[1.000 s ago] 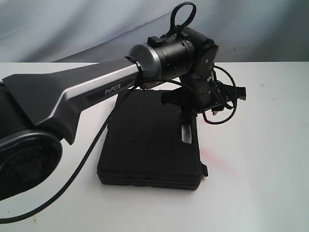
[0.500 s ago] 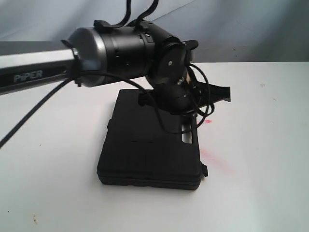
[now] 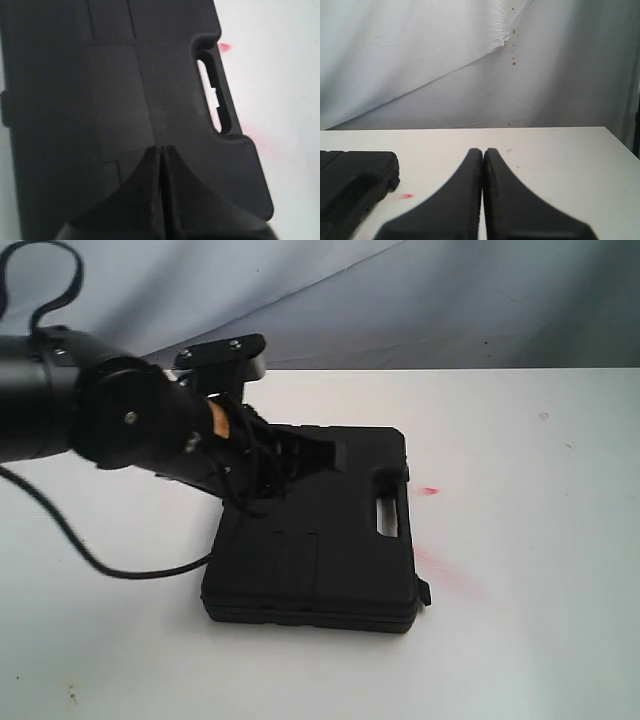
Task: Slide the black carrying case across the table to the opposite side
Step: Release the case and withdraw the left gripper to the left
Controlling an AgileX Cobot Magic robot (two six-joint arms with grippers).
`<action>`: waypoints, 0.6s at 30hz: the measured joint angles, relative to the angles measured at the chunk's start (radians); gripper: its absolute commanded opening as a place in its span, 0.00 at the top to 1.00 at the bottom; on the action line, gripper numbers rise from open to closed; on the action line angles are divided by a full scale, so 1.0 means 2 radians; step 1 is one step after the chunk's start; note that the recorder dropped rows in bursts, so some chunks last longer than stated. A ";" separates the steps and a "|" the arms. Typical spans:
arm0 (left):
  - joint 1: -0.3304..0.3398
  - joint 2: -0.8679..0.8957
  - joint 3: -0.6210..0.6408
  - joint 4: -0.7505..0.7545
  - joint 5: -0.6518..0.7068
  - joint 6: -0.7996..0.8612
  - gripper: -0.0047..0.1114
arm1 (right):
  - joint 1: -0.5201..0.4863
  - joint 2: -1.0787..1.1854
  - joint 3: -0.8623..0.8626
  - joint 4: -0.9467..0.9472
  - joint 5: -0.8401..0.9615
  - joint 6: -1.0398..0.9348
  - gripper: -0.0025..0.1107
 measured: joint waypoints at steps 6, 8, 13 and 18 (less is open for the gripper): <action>0.045 -0.076 0.102 -0.033 -0.041 0.073 0.96 | 0.000 0.000 0.000 0.000 0.000 0.000 0.98; 0.061 -0.105 0.138 -0.044 -0.056 0.098 0.96 | 0.000 0.000 0.000 0.000 0.000 0.000 0.98; 0.100 -0.180 0.216 -0.066 -0.096 0.152 0.96 | 0.000 0.000 0.000 0.000 0.000 0.000 0.98; 0.140 -0.260 0.277 -0.077 -0.104 0.188 0.96 | 0.000 0.000 0.000 0.000 0.000 0.000 0.98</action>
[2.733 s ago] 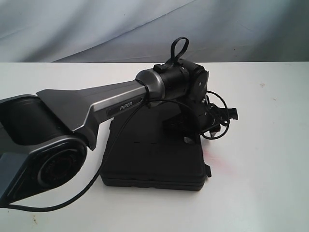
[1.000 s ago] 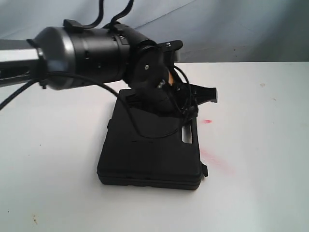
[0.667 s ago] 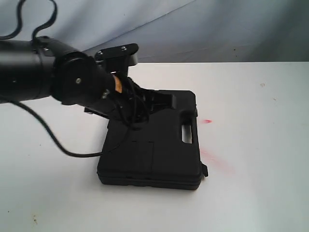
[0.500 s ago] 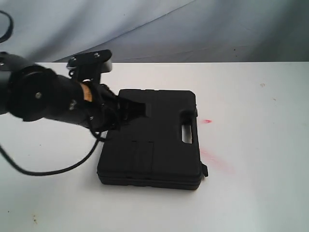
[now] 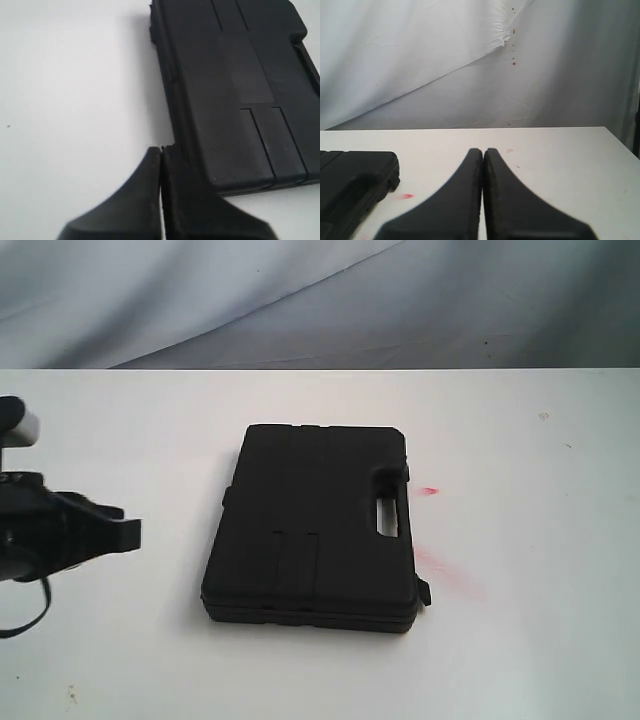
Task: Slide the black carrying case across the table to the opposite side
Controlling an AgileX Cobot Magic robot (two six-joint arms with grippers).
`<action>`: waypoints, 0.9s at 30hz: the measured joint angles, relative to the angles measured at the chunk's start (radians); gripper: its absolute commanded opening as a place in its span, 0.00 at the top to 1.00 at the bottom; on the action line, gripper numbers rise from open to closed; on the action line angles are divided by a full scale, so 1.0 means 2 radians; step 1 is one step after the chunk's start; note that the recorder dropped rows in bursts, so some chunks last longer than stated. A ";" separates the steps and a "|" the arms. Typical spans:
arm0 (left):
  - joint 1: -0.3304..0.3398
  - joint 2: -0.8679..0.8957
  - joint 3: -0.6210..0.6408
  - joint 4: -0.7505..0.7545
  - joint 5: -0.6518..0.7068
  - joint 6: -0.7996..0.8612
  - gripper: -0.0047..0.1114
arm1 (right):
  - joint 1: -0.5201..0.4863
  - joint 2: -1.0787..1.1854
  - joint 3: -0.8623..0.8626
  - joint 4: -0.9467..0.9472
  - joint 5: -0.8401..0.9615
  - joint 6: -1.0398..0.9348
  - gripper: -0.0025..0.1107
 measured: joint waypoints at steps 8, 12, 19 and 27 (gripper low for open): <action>0.064 -0.128 0.071 -0.002 -0.001 0.014 0.96 | 0.000 0.000 0.000 0.000 0.000 0.000 0.98; 0.093 -0.182 0.095 -0.008 -0.004 0.037 0.96 | 0.000 0.000 0.000 0.000 0.000 0.000 0.98; 0.128 -0.261 0.126 -0.012 -0.028 0.077 0.96 | 0.000 0.000 0.000 0.000 0.000 0.000 0.98; 0.133 -0.338 0.165 -0.012 -0.073 0.087 0.96 | 0.000 0.000 0.000 0.000 0.000 0.000 0.98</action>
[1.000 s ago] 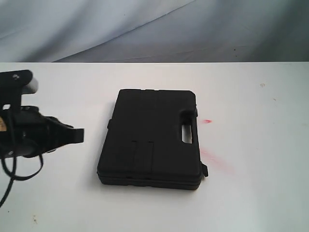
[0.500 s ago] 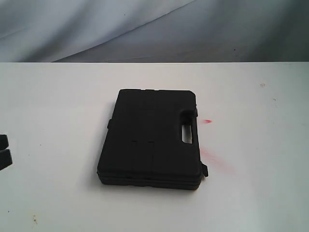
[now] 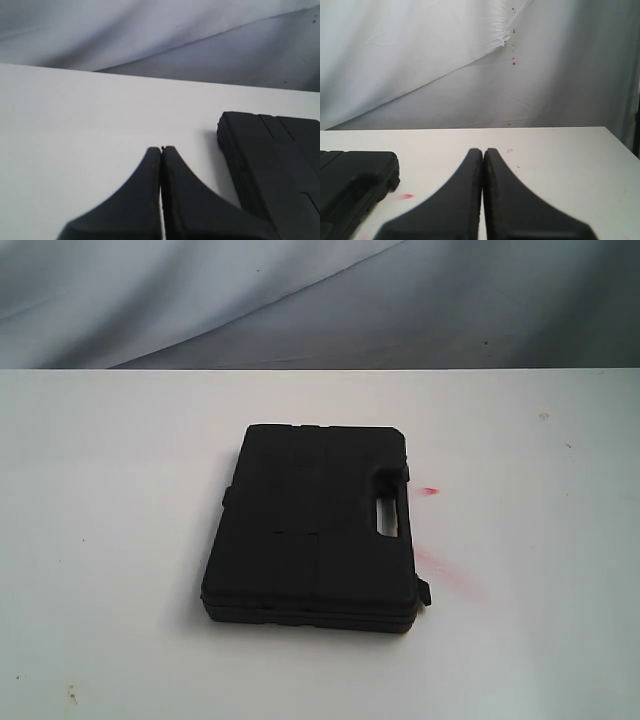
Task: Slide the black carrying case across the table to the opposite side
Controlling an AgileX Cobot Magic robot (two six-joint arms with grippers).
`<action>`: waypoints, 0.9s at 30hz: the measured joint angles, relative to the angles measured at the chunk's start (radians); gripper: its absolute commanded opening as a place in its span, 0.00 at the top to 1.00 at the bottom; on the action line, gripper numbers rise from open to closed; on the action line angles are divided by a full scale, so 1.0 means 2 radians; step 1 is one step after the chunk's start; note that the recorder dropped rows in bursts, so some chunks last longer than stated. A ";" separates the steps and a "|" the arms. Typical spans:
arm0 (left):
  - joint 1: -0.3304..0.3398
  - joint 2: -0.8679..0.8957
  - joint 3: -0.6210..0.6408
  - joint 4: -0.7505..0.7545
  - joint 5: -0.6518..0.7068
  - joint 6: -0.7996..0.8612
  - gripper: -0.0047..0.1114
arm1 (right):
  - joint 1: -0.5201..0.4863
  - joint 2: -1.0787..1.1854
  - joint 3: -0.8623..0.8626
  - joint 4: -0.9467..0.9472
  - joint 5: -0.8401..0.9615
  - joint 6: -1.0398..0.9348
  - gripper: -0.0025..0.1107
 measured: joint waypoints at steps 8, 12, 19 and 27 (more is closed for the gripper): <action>0.000 -0.072 0.038 -0.001 -0.048 0.011 0.96 | 0.000 0.000 0.000 0.000 0.000 0.000 0.98; 0.000 -0.107 0.060 -0.001 -0.060 0.034 0.96 | 0.000 0.000 0.000 0.000 0.000 0.000 0.98; 0.000 -0.160 0.081 -0.002 -0.060 0.064 0.96 | 0.000 0.000 0.000 0.000 0.000 0.000 0.98; 0.001 -0.211 0.081 0.026 -0.060 0.071 0.96 | 0.000 0.000 0.000 0.000 0.000 0.000 0.98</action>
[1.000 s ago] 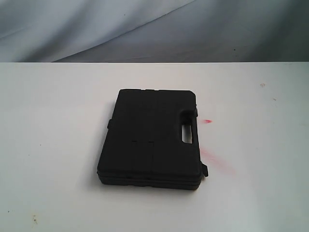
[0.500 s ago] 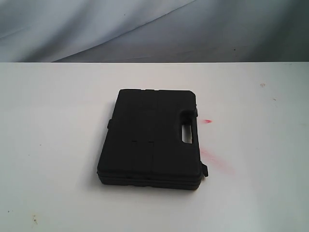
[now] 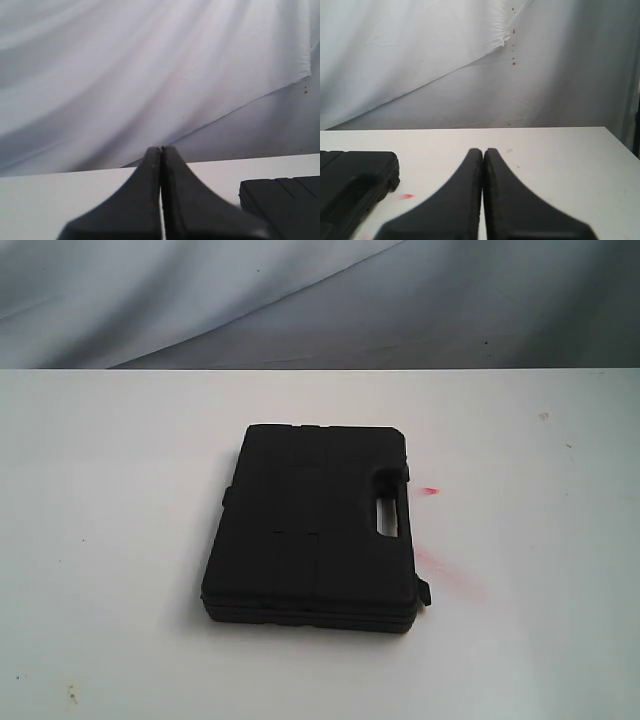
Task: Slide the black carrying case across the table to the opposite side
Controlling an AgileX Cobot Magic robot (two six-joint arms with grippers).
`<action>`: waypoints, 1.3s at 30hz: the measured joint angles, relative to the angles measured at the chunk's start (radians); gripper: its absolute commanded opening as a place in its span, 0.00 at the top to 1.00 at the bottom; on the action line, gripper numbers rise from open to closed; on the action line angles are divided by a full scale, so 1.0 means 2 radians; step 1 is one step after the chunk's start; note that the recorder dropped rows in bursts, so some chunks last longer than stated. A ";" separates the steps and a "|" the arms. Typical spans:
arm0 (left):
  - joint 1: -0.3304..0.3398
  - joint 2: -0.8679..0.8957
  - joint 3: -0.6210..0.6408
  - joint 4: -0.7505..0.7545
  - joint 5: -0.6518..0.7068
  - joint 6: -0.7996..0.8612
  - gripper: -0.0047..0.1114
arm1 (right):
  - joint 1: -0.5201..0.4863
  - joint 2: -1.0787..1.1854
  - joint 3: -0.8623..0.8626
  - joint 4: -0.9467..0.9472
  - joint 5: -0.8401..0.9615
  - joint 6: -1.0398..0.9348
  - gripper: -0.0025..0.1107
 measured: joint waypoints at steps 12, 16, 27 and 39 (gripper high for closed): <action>0.063 -0.016 0.000 0.044 0.023 -0.062 0.96 | 0.000 0.000 0.000 0.000 0.000 0.000 0.98; 0.063 -0.016 0.000 0.068 0.023 -0.086 0.96 | 0.000 0.000 0.000 0.000 0.000 0.000 0.98; 0.063 -0.016 0.000 0.103 0.024 -0.122 0.96 | 0.000 0.000 0.000 0.000 0.000 0.000 0.98; 0.063 -0.016 0.000 0.104 0.063 -0.122 0.96 | 0.000 0.000 0.000 0.000 0.000 0.000 0.98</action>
